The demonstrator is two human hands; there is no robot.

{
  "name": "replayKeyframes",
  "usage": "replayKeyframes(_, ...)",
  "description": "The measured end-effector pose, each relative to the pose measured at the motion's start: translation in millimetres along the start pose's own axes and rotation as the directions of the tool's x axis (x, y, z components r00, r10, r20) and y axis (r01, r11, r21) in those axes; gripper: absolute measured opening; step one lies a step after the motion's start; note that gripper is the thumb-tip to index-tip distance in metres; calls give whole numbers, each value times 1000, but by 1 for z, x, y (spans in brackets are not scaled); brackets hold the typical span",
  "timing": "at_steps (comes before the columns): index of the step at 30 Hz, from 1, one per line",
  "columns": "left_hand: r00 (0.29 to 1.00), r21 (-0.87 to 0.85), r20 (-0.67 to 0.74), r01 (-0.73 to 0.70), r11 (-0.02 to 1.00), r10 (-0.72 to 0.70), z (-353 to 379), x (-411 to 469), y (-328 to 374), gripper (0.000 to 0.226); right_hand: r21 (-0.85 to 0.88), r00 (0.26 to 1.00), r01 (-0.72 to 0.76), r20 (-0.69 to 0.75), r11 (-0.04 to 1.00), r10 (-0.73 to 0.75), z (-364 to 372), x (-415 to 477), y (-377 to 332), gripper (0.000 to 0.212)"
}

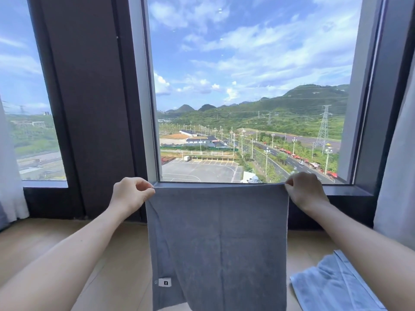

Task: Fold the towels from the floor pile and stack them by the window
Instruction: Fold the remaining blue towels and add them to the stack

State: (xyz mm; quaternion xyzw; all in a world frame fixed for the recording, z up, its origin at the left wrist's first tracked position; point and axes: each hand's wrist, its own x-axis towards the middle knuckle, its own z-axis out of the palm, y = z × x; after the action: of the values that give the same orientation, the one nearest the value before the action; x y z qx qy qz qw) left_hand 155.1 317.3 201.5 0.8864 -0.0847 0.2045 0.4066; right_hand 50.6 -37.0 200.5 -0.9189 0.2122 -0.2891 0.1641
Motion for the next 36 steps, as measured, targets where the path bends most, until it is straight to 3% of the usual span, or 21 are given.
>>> replayKeyframes(2, 999, 10, -46, -12, 1000, 13, 0, -1, -2, 5, 1, 1000, 22, 7, 1000, -22, 2, -2, -1, 28)
replayKeyframes(5, 1000, 77, 0, -14, 997, 14, 8, -5, -6, 10, -74, 994, -24, 109, 997, 32, 9, -9, -1, 40)
replayKeyframes(9, 996, 35, -90, 27, 999, -24, 1, 6, 0, 7, -49, 998, 1, 62, 999, 2, -1, -3, -10, 42)
replayKeyframes(13, 999, 109, -40, 41, 993, -36, 2, 4, -7, 9, -32, 999, 11, 45, 999, -10, -1, -2, -15, 40)
replayKeyframes(16, 994, 42, -111, 14, 999, -9, -3, 6, -1, 6, 10, 997, 75, -30, 997, -74, -4, 3, -13, 38)
replayKeyframes(21, 992, 198, 111, 41, 979, -64, 7, -5, -12, 15, -112, 988, -57, 140, 992, 73, 5, -4, -9, 37)
replayKeyframes(26, 999, 105, -10, 54, 993, -53, -2, 4, 0, 10, -21, 998, -26, 60, 999, 28, 2, -2, -13, 28)
replayKeyframes(29, 985, 19, -170, 3, 1000, 1, -10, 10, 8, 6, 119, 995, 20, -104, 993, -7, -6, 4, -17, 32)
replayKeyframes(32, 999, 158, -34, 35, 987, -30, -6, 5, 2, 11, 61, 999, -30, 19, 998, 29, -3, 6, -19, 21)
replayKeyframes(36, 997, 112, -9, 77, 991, -77, 1, 2, -9, 16, -6, 997, -51, 64, 999, 52, 6, 2, -17, 34)
